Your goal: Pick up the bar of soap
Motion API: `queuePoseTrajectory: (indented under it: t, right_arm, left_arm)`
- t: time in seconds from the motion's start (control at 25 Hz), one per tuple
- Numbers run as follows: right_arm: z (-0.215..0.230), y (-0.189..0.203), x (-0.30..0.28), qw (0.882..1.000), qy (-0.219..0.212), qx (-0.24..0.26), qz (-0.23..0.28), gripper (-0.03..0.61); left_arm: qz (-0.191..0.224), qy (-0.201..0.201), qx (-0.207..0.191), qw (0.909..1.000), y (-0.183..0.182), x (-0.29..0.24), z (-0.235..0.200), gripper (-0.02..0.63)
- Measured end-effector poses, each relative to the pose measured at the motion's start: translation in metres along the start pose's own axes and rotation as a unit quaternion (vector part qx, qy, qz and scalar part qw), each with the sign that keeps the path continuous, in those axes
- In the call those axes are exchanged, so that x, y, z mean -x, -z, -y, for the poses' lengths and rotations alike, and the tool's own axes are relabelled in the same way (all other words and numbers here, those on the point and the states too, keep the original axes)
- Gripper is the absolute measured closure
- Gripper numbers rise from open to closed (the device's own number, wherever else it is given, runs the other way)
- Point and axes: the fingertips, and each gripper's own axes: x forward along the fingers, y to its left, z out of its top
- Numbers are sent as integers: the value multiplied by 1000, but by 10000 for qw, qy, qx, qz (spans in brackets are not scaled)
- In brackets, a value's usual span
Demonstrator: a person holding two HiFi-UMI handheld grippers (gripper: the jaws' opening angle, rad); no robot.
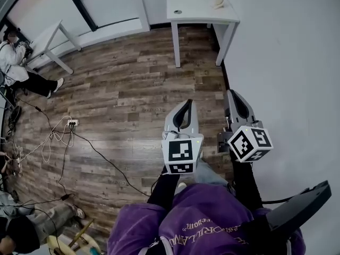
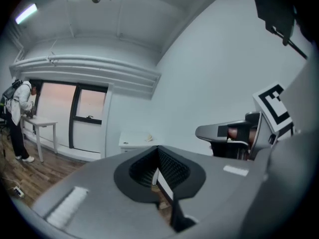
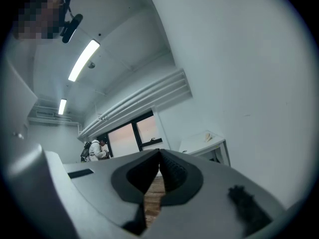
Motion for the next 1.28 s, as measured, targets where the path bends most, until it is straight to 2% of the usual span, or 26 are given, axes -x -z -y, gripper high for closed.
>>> queuePoseTrajectory:
  t: [0.36,0.76,1.0,1.28]
  right_arm:
    - [61,-21,-78,9998,-56,106,-159,569]
    - [99,-17,-136,9993,10,82,-367,569]
    - [87,-5,-189,9978,-219,93,-625,569]
    - [92,-23,-277,9981,-348,175,-482,569]
  left_arm:
    - [10,-238,121,9996,-18,-93,-13,611]
    - [-151,-526,290,9981,-13,-156,-43,611]
    - [-246,-635,283,9973,-10,-186,-83,611]
    - [-163,-511,99,9985,-33,-261,-128,611]
